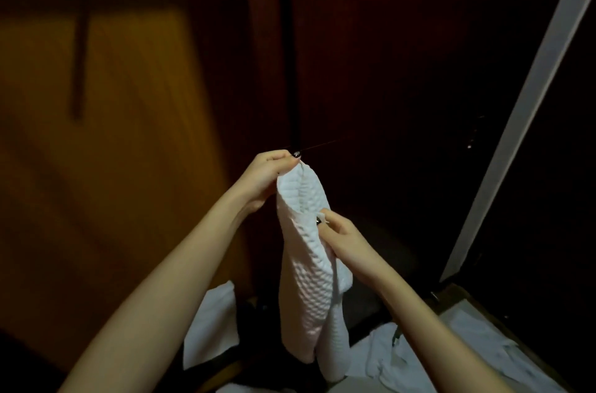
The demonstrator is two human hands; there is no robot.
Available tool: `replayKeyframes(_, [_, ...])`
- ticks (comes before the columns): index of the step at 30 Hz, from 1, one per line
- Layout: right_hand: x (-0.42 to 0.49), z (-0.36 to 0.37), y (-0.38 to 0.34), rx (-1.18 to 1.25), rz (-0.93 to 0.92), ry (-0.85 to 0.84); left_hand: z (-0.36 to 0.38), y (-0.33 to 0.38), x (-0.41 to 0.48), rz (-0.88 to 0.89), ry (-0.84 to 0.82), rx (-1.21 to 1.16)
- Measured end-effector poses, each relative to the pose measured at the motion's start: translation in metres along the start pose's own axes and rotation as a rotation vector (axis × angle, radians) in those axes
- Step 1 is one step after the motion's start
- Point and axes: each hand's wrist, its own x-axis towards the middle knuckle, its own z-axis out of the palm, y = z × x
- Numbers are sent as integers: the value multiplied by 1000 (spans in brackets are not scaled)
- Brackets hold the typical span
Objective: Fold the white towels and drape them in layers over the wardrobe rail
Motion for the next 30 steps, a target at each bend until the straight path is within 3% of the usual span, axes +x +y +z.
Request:
replayKeyframes(5, [-8,21,-8,-69,-174,72,-14,-5,-23,-16,89,-29])
replayKeyframes(11, [-7,35,-7,-27,-204,413,-23,3,-35,79,193,50])
replayKeyframes(14, [-1,31,6,26,4,443,-32,-2,-37,109,238,28])
replayKeyframes(20, [-1,52,33,208,403,245,-42,-11,-39,109,242,37])
replayKeyframes(25, [12,74,36,447,564,108,-70,-23,-45,114,273,-25])
replayKeyframes(30, [19,106,46,506,271,341,-102,-38,-54,163,337,43])
